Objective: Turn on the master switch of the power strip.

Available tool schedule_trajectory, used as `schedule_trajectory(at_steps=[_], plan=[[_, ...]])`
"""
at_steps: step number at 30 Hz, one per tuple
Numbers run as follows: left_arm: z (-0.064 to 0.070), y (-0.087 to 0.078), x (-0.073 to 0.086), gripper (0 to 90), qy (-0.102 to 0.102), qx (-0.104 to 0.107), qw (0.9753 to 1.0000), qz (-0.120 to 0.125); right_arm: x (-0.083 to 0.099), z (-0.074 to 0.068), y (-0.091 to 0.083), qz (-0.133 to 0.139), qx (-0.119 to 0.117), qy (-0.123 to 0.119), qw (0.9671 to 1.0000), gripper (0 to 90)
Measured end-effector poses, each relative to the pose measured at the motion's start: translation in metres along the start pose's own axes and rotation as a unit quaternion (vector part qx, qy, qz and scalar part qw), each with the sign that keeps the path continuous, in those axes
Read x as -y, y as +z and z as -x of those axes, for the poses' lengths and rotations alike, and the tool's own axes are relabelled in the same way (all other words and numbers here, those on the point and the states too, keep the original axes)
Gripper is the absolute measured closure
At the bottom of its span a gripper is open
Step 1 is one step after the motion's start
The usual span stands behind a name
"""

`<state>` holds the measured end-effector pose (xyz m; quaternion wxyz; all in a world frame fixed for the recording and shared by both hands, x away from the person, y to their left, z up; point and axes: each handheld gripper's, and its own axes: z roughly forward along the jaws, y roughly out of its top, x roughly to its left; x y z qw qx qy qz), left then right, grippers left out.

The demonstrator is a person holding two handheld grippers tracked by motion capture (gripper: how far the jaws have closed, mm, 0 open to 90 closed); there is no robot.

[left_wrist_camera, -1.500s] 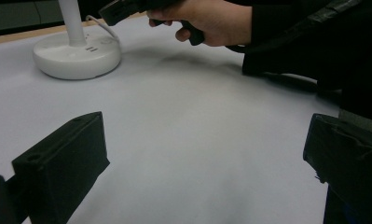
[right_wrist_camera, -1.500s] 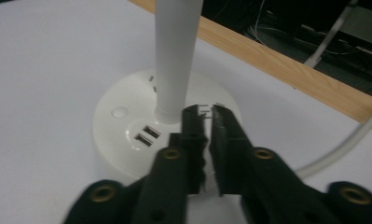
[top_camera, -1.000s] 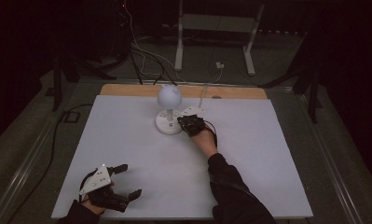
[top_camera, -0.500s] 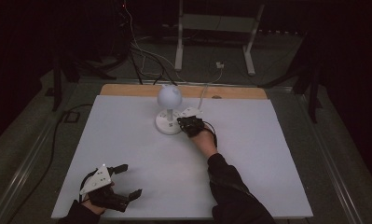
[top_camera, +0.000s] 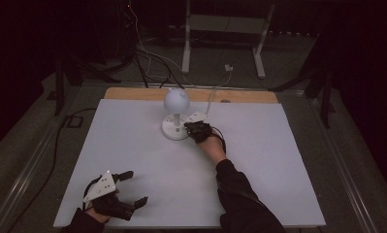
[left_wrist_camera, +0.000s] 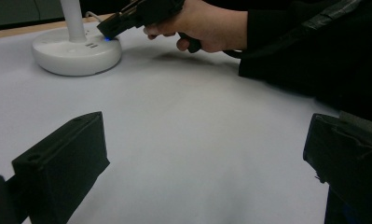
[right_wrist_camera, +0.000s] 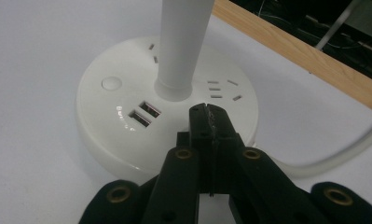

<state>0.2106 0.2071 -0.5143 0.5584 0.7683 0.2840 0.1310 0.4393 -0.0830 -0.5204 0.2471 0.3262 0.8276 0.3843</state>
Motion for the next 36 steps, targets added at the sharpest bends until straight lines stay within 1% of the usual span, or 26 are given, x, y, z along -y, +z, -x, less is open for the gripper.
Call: schedule_trajectory(at_steps=[1, 2, 5, 6, 9, 10, 11, 12, 13, 14, 15, 16, 18, 19, 23, 24, 25, 26, 30, 32, 33, 36], plan=[[0.000, 0.000, 0.000, 0.2, 0.000, 0.000, 1.0000, 0.000, 0.000, 0.000, 0.000, 0.000, 0.000, 0.000, 1.0000, 90.0], [0.000, 0.000, 0.000, 0.2, 0.000, 0.000, 1.0000, 0.000, -0.001, -0.002, 0.000, -0.004, 0.004, -0.009, 0.9999, 90.0], [0.000, 0.000, 0.000, 0.1, 0.000, -0.001, 1.0000, -0.001, -0.002, -0.003, 0.001, -0.006, 0.007, -0.012, 0.9999, 90.0], [0.000, 0.000, 0.000, 0.2, 0.000, 0.000, 1.0000, -0.001, -0.001, -0.002, 0.001, -0.003, 0.006, -0.006, 1.0000, 90.0], [0.000, 0.000, 0.000, 0.2, 0.000, -0.001, 1.0000, -0.002, -0.001, -0.002, 0.000, -0.001, 0.005, -0.003, 1.0000, 90.0], [-0.001, 0.000, 0.000, 0.2, -0.001, 0.000, 1.0000, -0.001, -0.002, -0.001, 0.000, -0.003, 0.002, 0.002, 1.0000, 90.0], [-0.001, 0.000, 0.001, 0.2, -0.001, -0.001, 1.0000, -0.001, -0.003, 0.000, -0.001, 0.002, 0.000, 0.009, 1.0000, 90.0], [-0.001, 0.000, 0.001, 0.2, -0.001, -0.001, 1.0000, -0.001, -0.003, 0.000, -0.001, 0.002, 0.000, 0.009, 1.0000, 90.0], [-0.002, 0.000, 0.001, 0.2, -0.002, -0.002, 1.0000, -0.001, -0.003, 0.001, -0.002, 0.006, 0.004, 0.002, 1.0000, 90.0], [-0.002, -0.001, 0.001, 0.2, -0.003, -0.003, 1.0000, 0.000, -0.003, 0.001, -0.003, 0.013, -0.004, 0.012, 0.9998, 90.0], [-0.002, -0.001, 0.001, 0.1, -0.004, -0.003, 1.0000, 0.001, -0.003, 0.002, -0.005, 0.016, -0.006, 0.018, 0.9997, 90.0], [-0.002, -0.001, 0.001, 0.2, -0.004, -0.003, 1.0000, 0.001, -0.003, 0.002, -0.005, 0.016, -0.006, 0.018, 0.9997, 90.0], [-0.002, -0.001, 0.000, 0.2, -0.003, -0.004, 1.0000, 0.001, -0.005, 0.003, -0.011, 0.029, -0.013, 0.024, 0.9992, 90.0], [-0.002, -0.001, 0.000, 0.2, -0.002, -0.004, 1.0000, 0.000, -0.007, 0.004, -0.013, 0.031, -0.011, 0.026, 0.9991, 90.0], [-0.001, 0.000, 0.000, 0.2, 0.000, -0.003, 1.0000, -0.002, -0.011, 0.005, -0.019, 0.035, -0.019, 0.032, 0.9987, 89.6], [-0.001, 0.000, 0.000, 0.2, 0.001, -0.003, 1.0000, -0.001, -0.011, 0.005, -0.022, 0.036, -0.023, 0.035, 0.9985, 79.7], [-0.001, 0.000, 0.000, 0.2, 0.002, -0.004, 1.0000, -0.002, -0.011, 0.005, -0.023, 0.034, -0.024, 0.036, 0.9985, 78.9], [-0.001, 0.000, 0.000, 0.2, 0.002, -0.004, 1.0000, -0.002, -0.011, 0.005, -0.023, 0.031, -0.030, 0.037, 0.9984, 76.3], [0.000, 0.000, 0.000, 0.2, 0.003, -0.003, 1.0000, -0.002, -0.010, 0.002, -0.026, 0.022, -0.048, 0.043, 0.9977, 61.2], [0.000, 0.000, 0.000, 0.2, 0.003, -0.003, 1.0000, -0.003, -0.010, 0.000, -0.028, 0.023, -0.059, 0.047, 0.9969, 56.0], [0.000, 0.000, 0.000, 0.2, 0.004, -0.004, 1.0000, -0.004, -0.010, 0.000, -0.028, 0.023, -0.059, 0.047, 0.9969, 56.0], [0.000, 0.000, 0.000, 0.1, 0.004, -0.004, 1.0000, -0.001, -0.012, -0.002, -0.034, 0.022, -0.074, 0.053, 0.9956, 42.3]])
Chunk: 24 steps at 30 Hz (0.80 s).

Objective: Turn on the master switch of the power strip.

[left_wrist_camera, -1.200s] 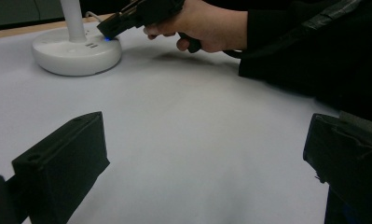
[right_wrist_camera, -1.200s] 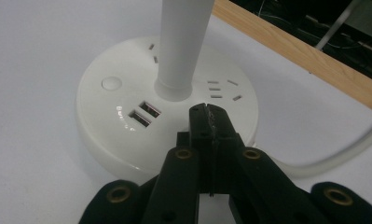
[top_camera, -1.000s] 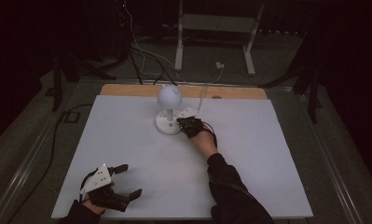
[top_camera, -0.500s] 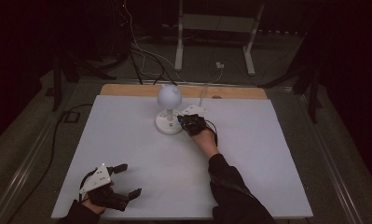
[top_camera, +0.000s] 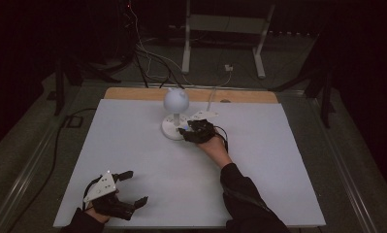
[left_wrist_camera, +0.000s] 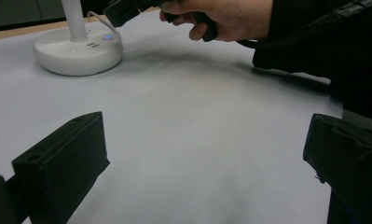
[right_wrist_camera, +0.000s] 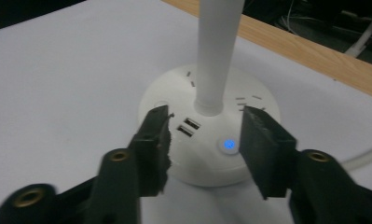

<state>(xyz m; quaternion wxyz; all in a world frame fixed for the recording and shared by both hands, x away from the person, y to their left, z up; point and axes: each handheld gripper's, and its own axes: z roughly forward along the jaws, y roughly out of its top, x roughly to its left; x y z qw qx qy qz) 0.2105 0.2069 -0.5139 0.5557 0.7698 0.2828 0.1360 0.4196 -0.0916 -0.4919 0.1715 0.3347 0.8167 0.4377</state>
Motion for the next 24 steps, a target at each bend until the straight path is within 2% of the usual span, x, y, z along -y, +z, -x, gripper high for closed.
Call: schedule_trajectory(at_steps=[3, 5, 7, 11, 13, 14, 16, 24], plan=[[0.000, 0.000, 0.000, 0.2, 0.000, 0.000, 1.0000, 0.001, -0.002, -0.002, -0.003, -0.013, -0.009, -0.001, 0.9999, 29.5], [0.000, 0.000, 0.000, 0.2, 0.003, 0.000, 1.0000, -0.001, -0.003, -0.003, -0.005, -0.018, -0.014, -0.001, 0.9997, 24.3], [0.001, 0.000, 0.000, 0.2, 0.003, 0.000, 1.0000, -0.001, -0.003, -0.003, -0.008, -0.024, -0.031, -0.004, 0.9992, 14.5], [0.001, 0.000, 0.000, 0.1, 0.002, 0.000, 1.0000, -0.001, -0.002, -0.004, -0.014, -0.026, -0.038, -0.008, 0.9989, 11.2], [0.001, 0.001, 0.000, 0.2, 0.003, 0.001, 1.0000, -0.003, -0.002, -0.003, -0.020, -0.022, -0.046, 0.000, 0.9987, 9.4], [0.001, 0.001, 0.000, 0.2, 0.003, 0.001, 1.0000, -0.003, -0.001, -0.002, -0.025, -0.021, -0.044, -0.004, 0.9988, 3.2], [0.002, 0.001, 0.000, 0.2, 0.004, 0.001, 1.0000, -0.003, 0.002, -0.001, -0.028, -0.030, -0.047, -0.009, 0.9984, 0.9], [0.001, 0.002, 0.000, 0.2, 0.004, -0.002, 1.0000, -0.006, 0.016, 0.003, -0.043, -0.043, -0.057, -0.005, 0.9974, 0.0]])
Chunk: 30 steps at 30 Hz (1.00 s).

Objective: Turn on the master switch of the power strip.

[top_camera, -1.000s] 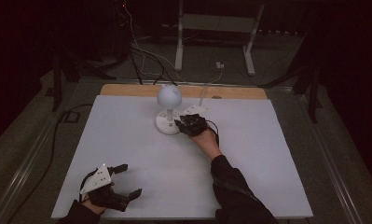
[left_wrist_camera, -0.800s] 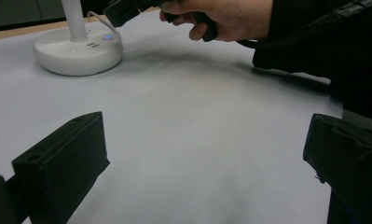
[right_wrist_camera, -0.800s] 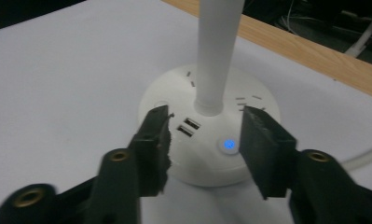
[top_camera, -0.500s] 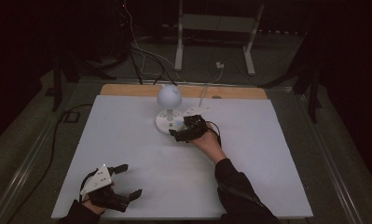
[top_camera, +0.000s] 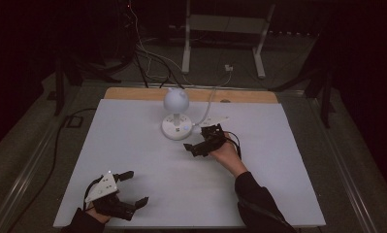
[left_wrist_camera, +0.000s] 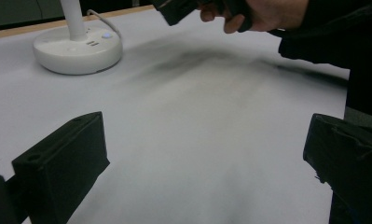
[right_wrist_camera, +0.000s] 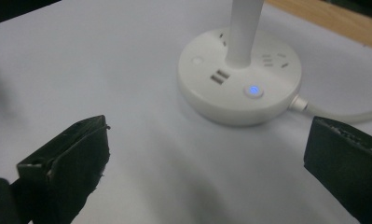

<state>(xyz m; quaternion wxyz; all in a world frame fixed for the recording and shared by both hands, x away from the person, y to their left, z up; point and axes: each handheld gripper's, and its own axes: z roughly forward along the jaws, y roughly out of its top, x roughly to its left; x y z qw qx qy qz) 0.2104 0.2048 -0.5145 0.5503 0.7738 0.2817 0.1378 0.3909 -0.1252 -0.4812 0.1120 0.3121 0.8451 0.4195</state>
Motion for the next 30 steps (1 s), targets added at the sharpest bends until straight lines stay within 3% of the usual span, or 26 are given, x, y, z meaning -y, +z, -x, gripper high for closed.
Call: schedule_trajectory(at_steps=[6, 13, 25, 30], plan=[[0.000, -0.001, 0.000, 0.2, 0.000, 0.000, 1.0000, 0.000, 0.012, -0.003, -0.020, 0.017, -0.002, -0.004, 0.9998, 0.0], [0.001, -0.001, 0.000, 0.2, 0.000, 0.001, 1.0000, 0.002, 0.025, -0.009, -0.035, 0.010, -0.011, -0.015, 0.9998, 0.0], [0.000, -0.001, -0.001, 0.2, 0.000, 0.001, 1.0000, 0.003, 0.069, -0.017, -0.069, 0.015, -0.017, -0.014, 0.9996, 0.0], [0.001, -0.002, -0.001, 0.2, 0.000, 0.001, 1.0000, 0.004, 0.084, -0.015, -0.080, 0.002, -0.019, -0.012, 0.9997, 0.0]])
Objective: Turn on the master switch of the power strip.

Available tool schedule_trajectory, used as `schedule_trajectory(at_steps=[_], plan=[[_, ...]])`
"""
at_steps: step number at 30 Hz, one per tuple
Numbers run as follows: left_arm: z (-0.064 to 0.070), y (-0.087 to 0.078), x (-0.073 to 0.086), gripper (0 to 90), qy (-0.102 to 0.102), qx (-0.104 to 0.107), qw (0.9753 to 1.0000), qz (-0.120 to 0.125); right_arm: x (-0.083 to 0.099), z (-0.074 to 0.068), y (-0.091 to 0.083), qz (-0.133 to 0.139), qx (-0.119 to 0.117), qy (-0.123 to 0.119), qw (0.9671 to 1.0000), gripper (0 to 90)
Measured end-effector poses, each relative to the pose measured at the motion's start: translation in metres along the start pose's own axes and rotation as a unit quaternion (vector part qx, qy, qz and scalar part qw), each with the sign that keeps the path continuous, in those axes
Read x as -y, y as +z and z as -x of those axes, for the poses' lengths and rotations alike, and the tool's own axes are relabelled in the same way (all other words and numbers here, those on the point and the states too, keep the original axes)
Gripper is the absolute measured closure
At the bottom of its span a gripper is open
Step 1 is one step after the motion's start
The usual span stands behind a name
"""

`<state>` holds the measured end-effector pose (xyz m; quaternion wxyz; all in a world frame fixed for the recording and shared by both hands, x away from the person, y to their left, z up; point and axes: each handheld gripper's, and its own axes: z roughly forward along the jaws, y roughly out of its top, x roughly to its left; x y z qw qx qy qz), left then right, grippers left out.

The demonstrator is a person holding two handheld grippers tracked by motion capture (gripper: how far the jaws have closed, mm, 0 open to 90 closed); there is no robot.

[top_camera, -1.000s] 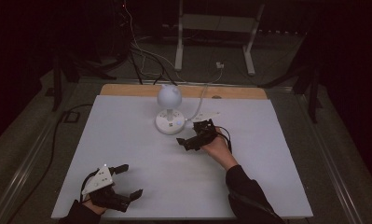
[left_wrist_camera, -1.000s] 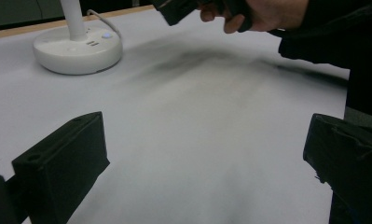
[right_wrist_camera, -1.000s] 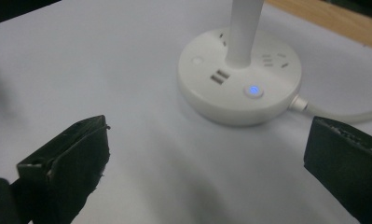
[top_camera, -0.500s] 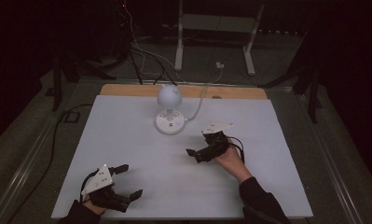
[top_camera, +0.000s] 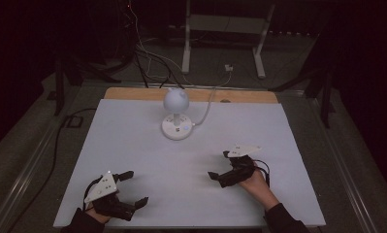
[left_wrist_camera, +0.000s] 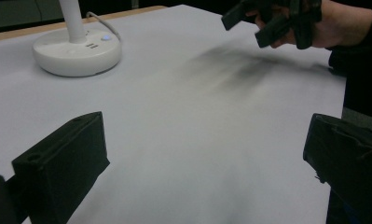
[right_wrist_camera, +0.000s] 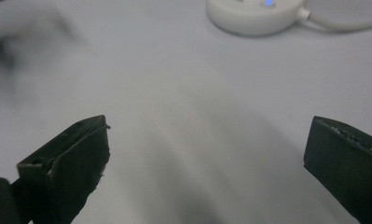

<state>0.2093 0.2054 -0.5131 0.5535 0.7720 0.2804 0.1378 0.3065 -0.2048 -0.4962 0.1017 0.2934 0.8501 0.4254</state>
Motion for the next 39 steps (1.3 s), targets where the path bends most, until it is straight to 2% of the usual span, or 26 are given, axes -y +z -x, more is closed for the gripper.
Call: schedule_trajectory(at_steps=[8, 14, 21, 22, 24, 32, 39], plan=[[0.000, 0.000, 0.000, 0.2, 0.000, 0.000, 1.0000, 0.000, 0.028, 0.001, -0.021, -0.012, 0.019, -0.006, 0.9997, 0.0], [0.000, 0.000, 0.000, 0.2, 0.000, 0.000, 1.0000, 0.000, 0.046, -0.001, -0.039, -0.020, 0.044, -0.014, 0.9987, 0.0], [0.001, -0.001, 0.000, 0.2, 0.002, -0.001, 1.0000, 0.000, 0.063, 0.001, -0.055, -0.029, 0.059, -0.006, 0.9978, 0.0], [0.001, -0.001, 0.000, 0.2, 0.002, -0.001, 1.0000, 0.000, 0.068, 0.002, -0.059, -0.033, 0.067, -0.005, 0.9972, 0.0], [0.001, -0.001, 0.000, 0.1, 0.001, -0.001, 1.0000, 0.000, 0.072, 0.003, -0.064, -0.035, 0.067, -0.004, 0.9971, 0.0], [0.001, -0.001, 0.000, 0.2, 0.002, 0.000, 1.0000, -0.001, 0.085, 0.010, -0.076, -0.056, 0.085, -0.012, 0.9947, 0.0], [0.001, 0.000, 0.000, 0.2, 0.001, 0.004, 1.0000, 0.000, 0.091, 0.014, -0.076, -0.067, 0.092, -0.015, 0.9934, 0.0]])
